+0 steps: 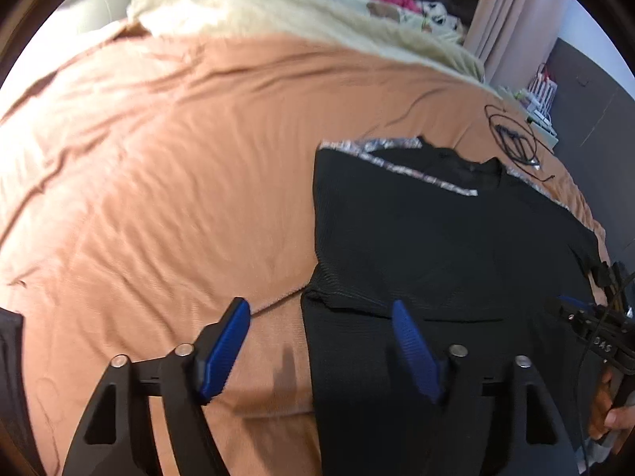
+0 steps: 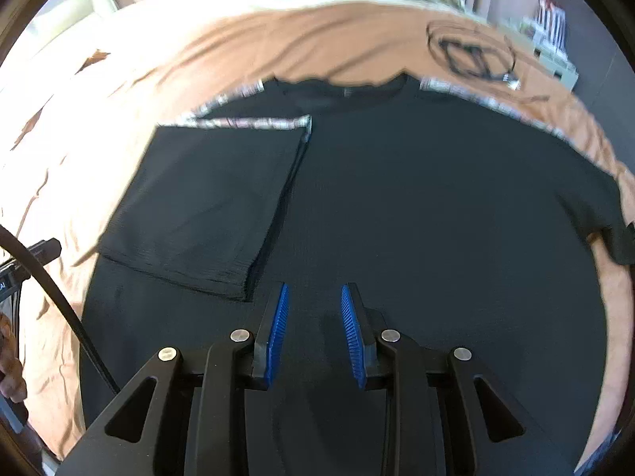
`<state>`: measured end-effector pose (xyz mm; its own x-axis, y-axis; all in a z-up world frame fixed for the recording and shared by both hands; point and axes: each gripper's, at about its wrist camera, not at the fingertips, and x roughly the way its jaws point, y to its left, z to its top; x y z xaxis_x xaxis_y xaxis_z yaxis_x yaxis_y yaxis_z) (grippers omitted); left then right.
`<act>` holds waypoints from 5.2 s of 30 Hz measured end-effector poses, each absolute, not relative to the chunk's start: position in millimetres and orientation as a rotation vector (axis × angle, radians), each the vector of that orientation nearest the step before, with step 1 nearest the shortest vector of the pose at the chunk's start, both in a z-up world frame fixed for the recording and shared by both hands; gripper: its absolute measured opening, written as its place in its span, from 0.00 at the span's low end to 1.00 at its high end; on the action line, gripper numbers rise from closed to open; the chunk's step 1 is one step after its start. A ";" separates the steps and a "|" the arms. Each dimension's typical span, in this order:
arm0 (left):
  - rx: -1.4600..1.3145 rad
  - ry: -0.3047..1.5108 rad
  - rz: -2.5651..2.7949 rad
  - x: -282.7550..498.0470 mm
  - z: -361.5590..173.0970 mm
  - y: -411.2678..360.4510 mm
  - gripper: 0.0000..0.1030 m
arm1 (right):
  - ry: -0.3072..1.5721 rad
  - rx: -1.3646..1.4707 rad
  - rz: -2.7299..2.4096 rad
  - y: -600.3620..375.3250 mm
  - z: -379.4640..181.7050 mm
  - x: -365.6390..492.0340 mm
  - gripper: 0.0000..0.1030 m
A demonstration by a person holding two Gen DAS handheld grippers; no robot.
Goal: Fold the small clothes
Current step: 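Move the right tool to the opposite side edge of the T-shirt, then close the right gripper on the side edge while the left gripper pins the shirt body, then lift and fold the side edge toward the center with the right gripper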
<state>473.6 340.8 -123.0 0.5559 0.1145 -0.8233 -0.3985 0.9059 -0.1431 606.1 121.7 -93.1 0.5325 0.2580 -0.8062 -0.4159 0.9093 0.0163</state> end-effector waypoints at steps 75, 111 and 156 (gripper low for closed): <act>-0.162 0.763 -0.074 545.7 -15.4 8.0 0.97 | 0.653 -0.021 0.250 -207.5 26.6 492.2 1.00; -0.231 0.949 -0.155 772.8 -147.7 -20.5 0.19 | 0.999 -0.053 0.141 -230.1 -54.6 842.8 0.35; -0.300 1.073 -0.349 805.3 -184.2 -79.8 0.08 | 0.813 -0.144 0.316 -174.6 64.1 792.5 0.02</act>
<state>805.3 -79.8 -184.2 0.4326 -0.4186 -0.7985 0.1314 0.9055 -0.4035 792.5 -174.6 64.1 0.6434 0.2216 -0.7327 -0.3316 0.9434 -0.0058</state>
